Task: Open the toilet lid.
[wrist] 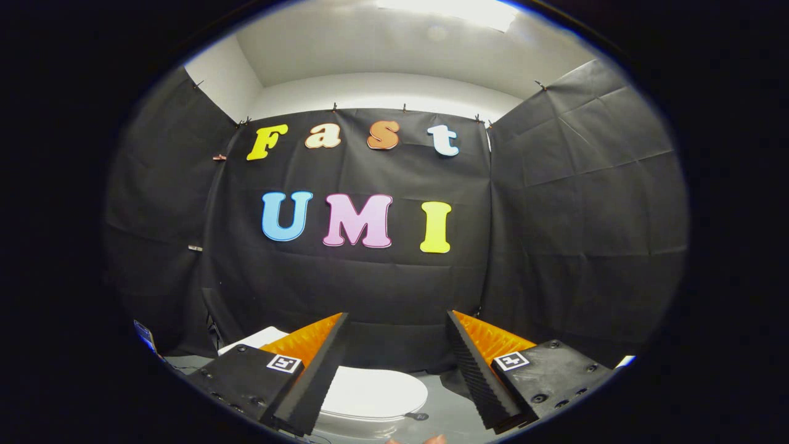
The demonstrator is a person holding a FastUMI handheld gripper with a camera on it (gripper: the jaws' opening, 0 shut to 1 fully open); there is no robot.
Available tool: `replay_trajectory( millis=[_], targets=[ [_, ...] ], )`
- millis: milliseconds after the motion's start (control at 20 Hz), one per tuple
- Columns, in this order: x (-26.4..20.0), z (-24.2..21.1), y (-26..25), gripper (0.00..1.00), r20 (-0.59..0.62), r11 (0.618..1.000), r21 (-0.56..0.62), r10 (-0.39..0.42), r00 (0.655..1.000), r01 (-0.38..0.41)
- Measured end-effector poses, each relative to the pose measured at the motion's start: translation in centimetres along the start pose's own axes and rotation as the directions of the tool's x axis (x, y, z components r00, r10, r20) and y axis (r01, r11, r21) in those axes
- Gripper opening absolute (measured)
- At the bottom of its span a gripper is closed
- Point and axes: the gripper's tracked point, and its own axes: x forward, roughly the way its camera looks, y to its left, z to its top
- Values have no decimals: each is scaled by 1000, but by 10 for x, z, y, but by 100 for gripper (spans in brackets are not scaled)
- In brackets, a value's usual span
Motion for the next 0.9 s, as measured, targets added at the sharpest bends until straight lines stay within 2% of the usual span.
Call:
replay_trajectory(
  millis=[250, 650, 900],
  targets=[
    [2, 0, -1, 98, -6, 1000, -3, -1, 1000, 1],
    [9, -3, -11, 97, 32, 999, -6, -46, 998, 46],
    [20, -25, -9, 97, 43, 999, -38, -33, 999, 34]
  ],
)
